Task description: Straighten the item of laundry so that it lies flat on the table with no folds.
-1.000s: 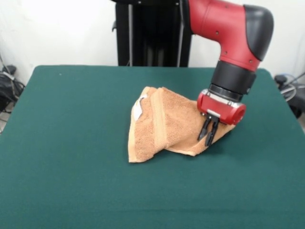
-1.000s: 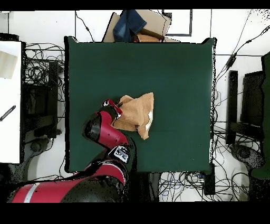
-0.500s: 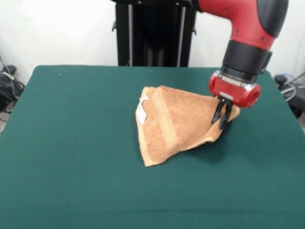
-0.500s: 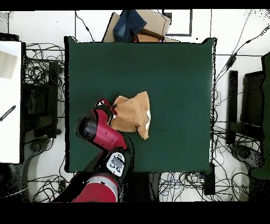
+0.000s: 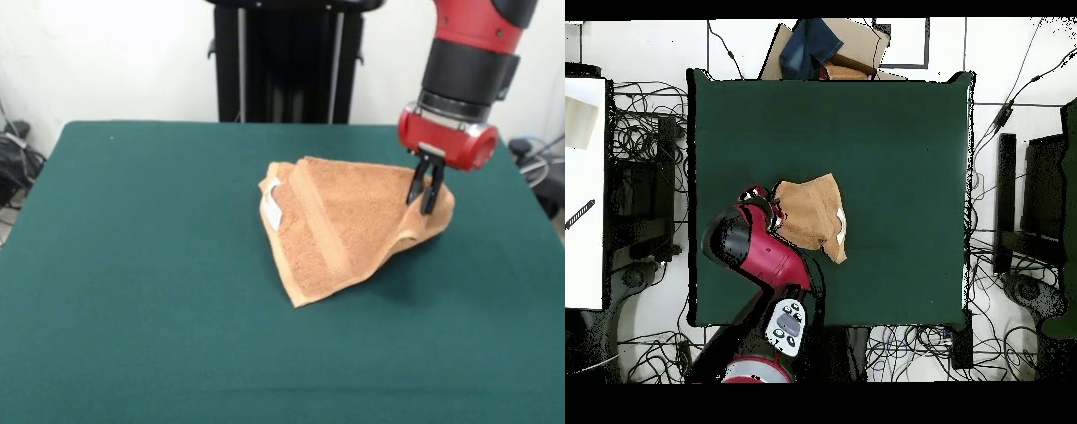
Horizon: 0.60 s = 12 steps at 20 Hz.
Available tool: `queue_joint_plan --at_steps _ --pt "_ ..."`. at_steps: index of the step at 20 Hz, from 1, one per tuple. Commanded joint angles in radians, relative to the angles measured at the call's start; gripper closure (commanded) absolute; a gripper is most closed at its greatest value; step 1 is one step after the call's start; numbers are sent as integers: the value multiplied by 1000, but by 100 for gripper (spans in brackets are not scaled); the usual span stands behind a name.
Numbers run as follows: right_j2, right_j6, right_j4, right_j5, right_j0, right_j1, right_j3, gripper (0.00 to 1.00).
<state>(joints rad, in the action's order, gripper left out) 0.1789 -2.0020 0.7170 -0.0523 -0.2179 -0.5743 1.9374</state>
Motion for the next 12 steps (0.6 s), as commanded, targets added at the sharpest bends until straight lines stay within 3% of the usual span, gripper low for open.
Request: queue_joint_plan --at_steps 1,12 --pt "-58 -172 -58 36 69 -51 75 100" --pt "-94 -178 -120 42 125 -84 100 100"
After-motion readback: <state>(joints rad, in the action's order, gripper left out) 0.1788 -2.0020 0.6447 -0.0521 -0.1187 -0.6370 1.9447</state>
